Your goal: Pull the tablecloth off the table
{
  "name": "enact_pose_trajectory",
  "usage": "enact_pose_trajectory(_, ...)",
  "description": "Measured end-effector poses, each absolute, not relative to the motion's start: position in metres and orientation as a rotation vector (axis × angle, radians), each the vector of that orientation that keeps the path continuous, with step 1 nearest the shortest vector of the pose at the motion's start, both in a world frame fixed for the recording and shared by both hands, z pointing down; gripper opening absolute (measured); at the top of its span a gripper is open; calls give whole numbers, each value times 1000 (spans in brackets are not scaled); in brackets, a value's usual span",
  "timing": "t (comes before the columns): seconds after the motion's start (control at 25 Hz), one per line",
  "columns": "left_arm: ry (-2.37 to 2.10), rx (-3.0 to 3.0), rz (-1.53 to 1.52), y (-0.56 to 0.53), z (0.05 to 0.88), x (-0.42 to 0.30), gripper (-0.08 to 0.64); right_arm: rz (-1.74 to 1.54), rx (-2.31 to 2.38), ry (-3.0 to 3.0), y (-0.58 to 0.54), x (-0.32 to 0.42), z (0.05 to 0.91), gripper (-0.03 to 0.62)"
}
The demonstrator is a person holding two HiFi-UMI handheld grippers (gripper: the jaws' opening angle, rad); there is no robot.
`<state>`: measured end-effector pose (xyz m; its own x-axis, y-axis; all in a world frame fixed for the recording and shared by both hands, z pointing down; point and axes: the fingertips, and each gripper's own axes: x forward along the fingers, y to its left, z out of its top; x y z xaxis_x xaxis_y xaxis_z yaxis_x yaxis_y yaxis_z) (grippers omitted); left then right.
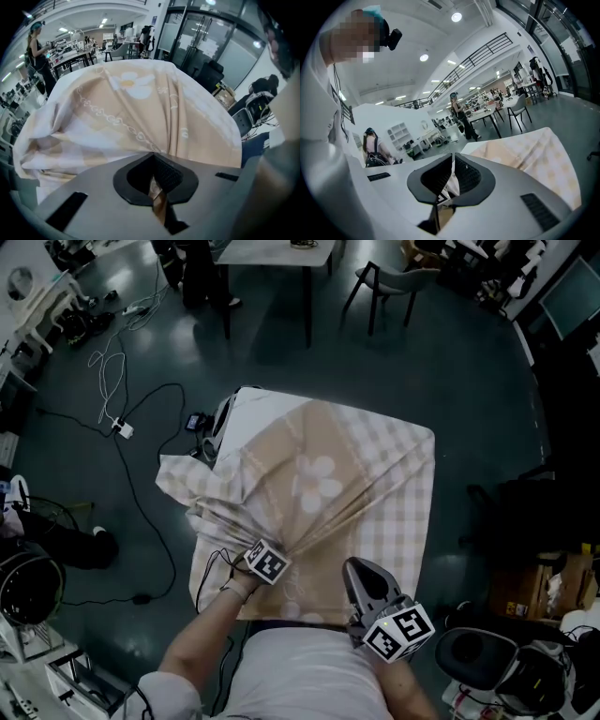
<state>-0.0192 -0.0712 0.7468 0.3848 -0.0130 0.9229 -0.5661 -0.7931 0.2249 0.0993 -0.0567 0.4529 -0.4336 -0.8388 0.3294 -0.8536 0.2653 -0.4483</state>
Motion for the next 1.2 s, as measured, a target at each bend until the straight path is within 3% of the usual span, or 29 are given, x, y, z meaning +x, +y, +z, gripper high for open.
enact_pose_trajectory(0.72,-208,2095,1260,42,741,2,8,923,1585,-2483,-50,72,463,31)
enact_pose_trajectory(0.92,-306,2134,1128,30,738,0,9,926,1549,-2480,-49,68,467,31)
enact_pose_trajectory(1.2,-654,2345,854,-45,661,-26,11,938,1410,-2478,-51,43,485,31)
